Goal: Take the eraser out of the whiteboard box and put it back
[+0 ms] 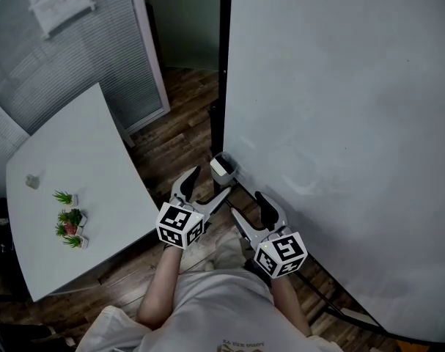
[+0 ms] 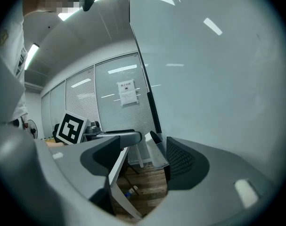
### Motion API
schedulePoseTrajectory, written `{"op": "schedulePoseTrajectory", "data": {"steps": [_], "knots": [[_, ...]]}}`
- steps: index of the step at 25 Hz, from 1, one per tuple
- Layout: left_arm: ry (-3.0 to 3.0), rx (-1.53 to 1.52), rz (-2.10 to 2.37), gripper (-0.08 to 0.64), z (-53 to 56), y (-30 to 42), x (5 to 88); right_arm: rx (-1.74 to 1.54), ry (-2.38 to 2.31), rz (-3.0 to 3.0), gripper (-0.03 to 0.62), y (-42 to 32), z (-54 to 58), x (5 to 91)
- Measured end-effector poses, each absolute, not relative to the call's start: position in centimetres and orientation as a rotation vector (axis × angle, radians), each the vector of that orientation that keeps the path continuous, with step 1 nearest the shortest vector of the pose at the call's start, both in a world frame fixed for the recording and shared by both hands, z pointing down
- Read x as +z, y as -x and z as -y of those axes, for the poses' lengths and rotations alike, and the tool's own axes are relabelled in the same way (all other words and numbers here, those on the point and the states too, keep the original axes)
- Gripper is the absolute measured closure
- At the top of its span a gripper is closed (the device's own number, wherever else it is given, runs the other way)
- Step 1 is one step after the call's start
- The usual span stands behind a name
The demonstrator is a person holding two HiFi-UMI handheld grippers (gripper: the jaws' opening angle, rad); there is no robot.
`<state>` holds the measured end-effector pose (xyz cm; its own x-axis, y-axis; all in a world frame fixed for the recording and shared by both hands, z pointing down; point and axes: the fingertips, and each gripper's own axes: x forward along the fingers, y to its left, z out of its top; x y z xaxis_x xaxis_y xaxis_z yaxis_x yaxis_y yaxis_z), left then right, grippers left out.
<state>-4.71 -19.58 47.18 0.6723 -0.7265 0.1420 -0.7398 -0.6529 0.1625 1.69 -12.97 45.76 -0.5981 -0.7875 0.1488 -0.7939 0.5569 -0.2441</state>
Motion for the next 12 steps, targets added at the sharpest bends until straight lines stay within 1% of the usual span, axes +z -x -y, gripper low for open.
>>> {"op": "schedulePoseTrajectory", "data": {"steps": [12], "knots": [[-2.746,0.150,1.176,0.183,20.9,3.9,47.4,0.467,-1.377,2.738,0.282,-1.3,14.3,46.2]]}}
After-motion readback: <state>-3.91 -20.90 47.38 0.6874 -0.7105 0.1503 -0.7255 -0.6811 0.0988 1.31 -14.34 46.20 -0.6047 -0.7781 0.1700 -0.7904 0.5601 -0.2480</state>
